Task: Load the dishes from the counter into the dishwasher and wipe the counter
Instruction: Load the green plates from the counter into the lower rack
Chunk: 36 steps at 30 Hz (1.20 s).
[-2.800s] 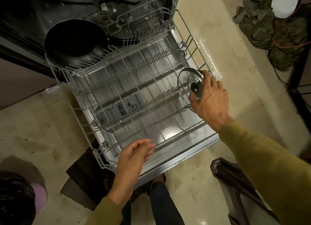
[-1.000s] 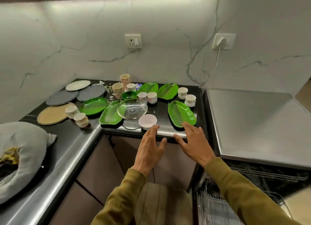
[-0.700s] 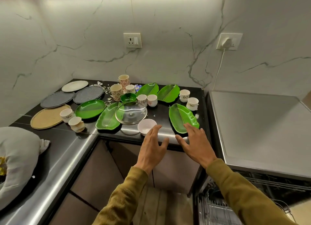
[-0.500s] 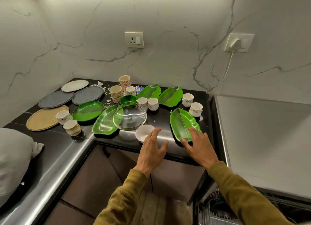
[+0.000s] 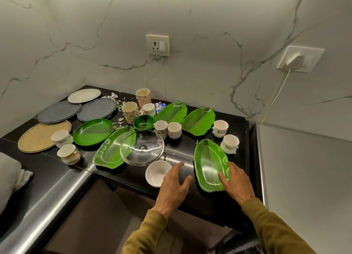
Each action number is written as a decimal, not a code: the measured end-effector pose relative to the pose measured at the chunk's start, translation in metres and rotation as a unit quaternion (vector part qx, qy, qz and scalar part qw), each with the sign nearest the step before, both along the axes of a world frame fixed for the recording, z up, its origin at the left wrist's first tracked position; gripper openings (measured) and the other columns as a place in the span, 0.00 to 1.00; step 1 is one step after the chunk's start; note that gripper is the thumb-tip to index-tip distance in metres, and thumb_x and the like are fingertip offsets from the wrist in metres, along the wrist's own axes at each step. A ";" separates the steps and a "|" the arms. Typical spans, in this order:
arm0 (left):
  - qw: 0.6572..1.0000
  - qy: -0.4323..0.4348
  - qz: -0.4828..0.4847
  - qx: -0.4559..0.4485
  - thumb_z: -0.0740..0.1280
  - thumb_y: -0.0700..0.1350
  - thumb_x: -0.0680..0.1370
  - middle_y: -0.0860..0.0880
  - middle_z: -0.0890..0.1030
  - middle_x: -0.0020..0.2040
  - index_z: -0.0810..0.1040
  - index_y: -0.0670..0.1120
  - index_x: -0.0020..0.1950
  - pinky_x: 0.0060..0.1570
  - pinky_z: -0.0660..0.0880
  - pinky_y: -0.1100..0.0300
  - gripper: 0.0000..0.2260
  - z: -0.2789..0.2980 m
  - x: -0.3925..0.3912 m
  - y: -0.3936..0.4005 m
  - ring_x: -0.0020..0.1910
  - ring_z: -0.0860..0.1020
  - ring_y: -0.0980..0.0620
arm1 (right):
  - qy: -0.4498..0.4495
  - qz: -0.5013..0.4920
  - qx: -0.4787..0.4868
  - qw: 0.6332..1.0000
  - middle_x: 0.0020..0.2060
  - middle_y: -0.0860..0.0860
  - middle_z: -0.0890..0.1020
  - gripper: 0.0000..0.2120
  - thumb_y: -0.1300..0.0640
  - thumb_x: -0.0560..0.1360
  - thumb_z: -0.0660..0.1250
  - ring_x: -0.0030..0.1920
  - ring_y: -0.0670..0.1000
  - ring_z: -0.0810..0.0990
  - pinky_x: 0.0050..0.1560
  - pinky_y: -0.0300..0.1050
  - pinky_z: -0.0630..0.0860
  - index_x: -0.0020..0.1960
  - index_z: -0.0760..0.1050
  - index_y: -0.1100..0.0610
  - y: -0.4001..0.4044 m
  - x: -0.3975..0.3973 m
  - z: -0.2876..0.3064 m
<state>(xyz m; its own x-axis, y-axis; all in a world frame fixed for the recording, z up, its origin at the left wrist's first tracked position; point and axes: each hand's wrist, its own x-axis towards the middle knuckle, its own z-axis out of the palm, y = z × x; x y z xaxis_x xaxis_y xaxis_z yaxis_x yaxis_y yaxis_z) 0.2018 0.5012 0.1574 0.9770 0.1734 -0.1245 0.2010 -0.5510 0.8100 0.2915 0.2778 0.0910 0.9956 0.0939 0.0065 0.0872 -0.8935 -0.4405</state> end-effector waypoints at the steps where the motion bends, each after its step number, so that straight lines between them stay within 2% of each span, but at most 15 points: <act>1: 1.000 0.005 0.001 -0.005 0.67 0.52 0.79 0.48 0.75 0.68 0.67 0.53 0.75 0.68 0.69 0.54 0.24 -0.004 0.006 0.004 0.66 0.72 0.48 | 0.008 -0.015 0.007 1.000 0.60 0.55 0.79 0.25 0.44 0.77 0.64 0.58 0.58 0.77 0.58 0.55 0.75 0.67 0.69 0.57 0.000 0.006 -0.004; 4: 1.000 0.014 -0.005 -0.014 0.68 0.53 0.79 0.51 0.74 0.69 0.68 0.53 0.74 0.67 0.67 0.58 0.24 -0.012 0.023 0.018 0.68 0.71 0.53 | 0.036 -0.072 0.020 0.997 0.61 0.58 0.76 0.27 0.46 0.77 0.67 0.59 0.61 0.76 0.57 0.55 0.75 0.70 0.68 0.60 0.004 0.026 -0.016; 8: 0.998 0.019 -0.045 -0.035 0.67 0.52 0.80 0.56 0.73 0.61 0.67 0.55 0.74 0.59 0.64 0.66 0.23 -0.018 0.045 0.038 0.61 0.69 0.60 | 0.090 -0.169 0.092 0.977 0.63 0.62 0.75 0.30 0.51 0.75 0.72 0.61 0.63 0.76 0.61 0.54 0.73 0.71 0.68 0.63 0.008 0.048 -0.032; 11: 0.994 0.036 -0.076 -0.068 0.68 0.52 0.79 0.57 0.75 0.61 0.69 0.55 0.72 0.61 0.66 0.68 0.21 -0.025 0.063 0.048 0.62 0.71 0.62 | 0.132 -0.211 0.133 0.959 0.54 0.61 0.82 0.21 0.56 0.74 0.73 0.55 0.62 0.80 0.56 0.51 0.75 0.64 0.75 0.61 0.012 0.055 -0.042; 14: 0.990 0.041 -0.096 -0.096 0.69 0.48 0.79 0.70 0.78 0.53 0.70 0.67 0.61 0.62 0.70 0.69 0.18 -0.038 0.076 0.053 0.56 0.74 0.72 | 0.150 -0.237 0.188 0.941 0.44 0.56 0.83 0.11 0.58 0.73 0.74 0.47 0.59 0.82 0.51 0.49 0.76 0.54 0.79 0.59 0.024 0.044 -0.045; 16: 0.987 0.056 -0.115 -0.101 0.69 0.46 0.78 0.77 0.76 0.51 0.70 0.76 0.57 0.59 0.69 0.74 0.22 -0.046 0.085 0.054 0.54 0.73 0.76 | 0.159 -0.244 0.225 0.930 0.42 0.54 0.83 0.07 0.58 0.74 0.73 0.46 0.57 0.83 0.53 0.53 0.78 0.49 0.77 0.56 0.033 0.036 -0.049; 18: 0.985 0.055 -0.124 -0.103 0.68 0.51 0.76 0.71 0.75 0.59 0.66 0.74 0.61 0.64 0.68 0.71 0.22 -0.055 0.087 0.049 0.59 0.72 0.72 | 0.174 -0.252 0.274 0.912 0.42 0.55 0.85 0.04 0.60 0.75 0.72 0.44 0.55 0.85 0.53 0.59 0.79 0.48 0.77 0.57 0.040 0.027 -0.046; 20: 0.983 0.066 -0.134 -0.104 0.68 0.51 0.76 0.61 0.70 0.67 0.61 0.61 0.71 0.66 0.61 0.75 0.26 -0.057 0.089 0.045 0.66 0.69 0.65 | 0.172 -0.261 0.313 0.897 0.40 0.54 0.86 0.03 0.64 0.76 0.70 0.42 0.54 0.86 0.51 0.58 0.81 0.48 0.77 0.59 0.046 0.017 -0.038; 22: 0.983 0.067 -0.136 -0.102 0.68 0.48 0.78 0.59 0.63 0.70 0.58 0.49 0.78 0.66 0.54 0.78 0.31 -0.061 0.096 0.042 0.70 0.64 0.62 | 0.157 -0.258 0.336 0.892 0.38 0.53 0.86 0.04 0.65 0.75 0.70 0.39 0.52 0.86 0.47 0.52 0.81 0.48 0.77 0.60 0.050 0.012 -0.026; 24: 0.984 0.079 -0.111 -0.115 0.68 0.49 0.78 0.58 0.64 0.72 0.56 0.47 0.80 0.71 0.58 0.70 0.34 -0.061 0.108 0.041 0.72 0.66 0.58 | 0.153 -0.251 0.381 0.876 0.37 0.55 0.86 0.07 0.64 0.72 0.72 0.35 0.50 0.85 0.39 0.43 0.81 0.48 0.77 0.60 0.051 0.014 -0.011; 26: 0.980 0.092 -0.087 -0.150 0.67 0.50 0.79 0.60 0.77 0.64 0.65 0.55 0.76 0.67 0.70 0.61 0.26 -0.057 0.118 0.042 0.64 0.76 0.59 | 0.156 -0.226 0.427 0.861 0.37 0.59 0.86 0.08 0.64 0.70 0.72 0.34 0.49 0.84 0.35 0.39 0.80 0.48 0.77 0.62 0.049 0.020 0.007; 28: 0.976 0.093 -0.052 -0.189 0.66 0.51 0.77 0.60 0.84 0.50 0.78 0.66 0.59 0.58 0.76 0.57 0.13 -0.049 0.123 0.049 0.53 0.81 0.59 | 0.179 -0.181 0.463 0.849 0.40 0.61 0.86 0.11 0.60 0.69 0.71 0.36 0.52 0.84 0.37 0.42 0.80 0.50 0.77 0.63 0.053 0.029 0.023; 30: 0.963 0.087 0.011 -0.256 0.67 0.55 0.72 0.54 0.86 0.49 0.82 0.59 0.53 0.58 0.77 0.51 0.11 -0.044 0.124 0.058 0.53 0.83 0.52 | 0.217 -0.161 0.494 0.826 0.42 0.62 0.85 0.12 0.55 0.73 0.69 0.39 0.53 0.83 0.37 0.45 0.79 0.51 0.79 0.63 0.059 0.046 0.030; 32: 0.948 0.091 0.054 -0.299 0.71 0.58 0.70 0.49 0.86 0.52 0.81 0.53 0.58 0.61 0.77 0.48 0.19 -0.044 0.122 0.072 0.55 0.83 0.49 | 0.235 -0.173 0.515 0.806 0.43 0.60 0.85 0.11 0.55 0.79 0.64 0.40 0.53 0.83 0.37 0.44 0.79 0.52 0.80 0.62 0.067 0.074 0.026; 36: 0.935 0.070 0.112 -0.329 0.67 0.34 0.79 0.45 0.87 0.44 0.81 0.43 0.56 0.42 0.79 0.67 0.09 -0.033 0.112 0.093 0.41 0.85 0.55 | 0.258 -0.226 0.519 0.783 0.48 0.60 0.83 0.16 0.51 0.80 0.64 0.40 0.55 0.82 0.40 0.47 0.80 0.56 0.76 0.64 0.089 0.158 -0.011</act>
<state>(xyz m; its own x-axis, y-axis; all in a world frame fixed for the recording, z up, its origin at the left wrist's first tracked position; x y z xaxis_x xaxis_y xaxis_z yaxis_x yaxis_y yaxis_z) 0.3142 0.5944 0.1244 0.8916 0.2134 -0.3993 0.3804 0.1251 0.9163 0.4495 0.3671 0.0798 0.8209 -0.0592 -0.5679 -0.5631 0.0813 -0.8224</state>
